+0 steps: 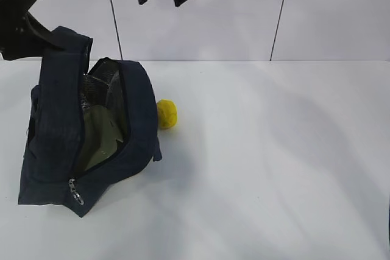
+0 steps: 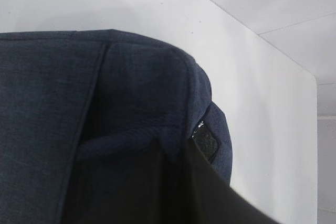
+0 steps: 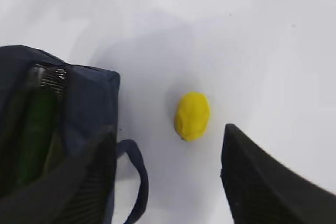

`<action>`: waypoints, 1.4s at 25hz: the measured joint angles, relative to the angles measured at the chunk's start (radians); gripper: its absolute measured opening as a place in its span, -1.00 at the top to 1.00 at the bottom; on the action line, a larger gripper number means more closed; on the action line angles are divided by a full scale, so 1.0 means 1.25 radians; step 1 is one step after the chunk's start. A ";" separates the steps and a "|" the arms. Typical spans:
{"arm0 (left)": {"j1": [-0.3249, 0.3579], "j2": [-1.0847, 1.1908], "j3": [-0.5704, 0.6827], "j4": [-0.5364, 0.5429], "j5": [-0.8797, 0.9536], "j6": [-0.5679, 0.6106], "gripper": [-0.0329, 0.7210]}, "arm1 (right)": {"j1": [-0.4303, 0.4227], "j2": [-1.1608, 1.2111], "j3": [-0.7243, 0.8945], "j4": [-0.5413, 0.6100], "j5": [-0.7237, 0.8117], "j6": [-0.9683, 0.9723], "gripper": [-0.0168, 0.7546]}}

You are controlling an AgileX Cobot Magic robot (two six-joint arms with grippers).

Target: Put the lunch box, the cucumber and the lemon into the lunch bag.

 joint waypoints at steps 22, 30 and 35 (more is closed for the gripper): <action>0.063 0.000 0.000 0.084 0.012 0.000 0.85 | -0.047 0.177 0.022 0.022 0.003 -0.020 -0.39; 0.063 0.000 0.000 0.087 0.011 0.000 0.85 | -0.047 0.243 0.022 0.022 0.000 -0.007 -0.52; 0.063 0.000 0.000 0.090 0.008 0.000 0.85 | -0.047 0.280 0.022 0.022 -0.002 0.007 -0.52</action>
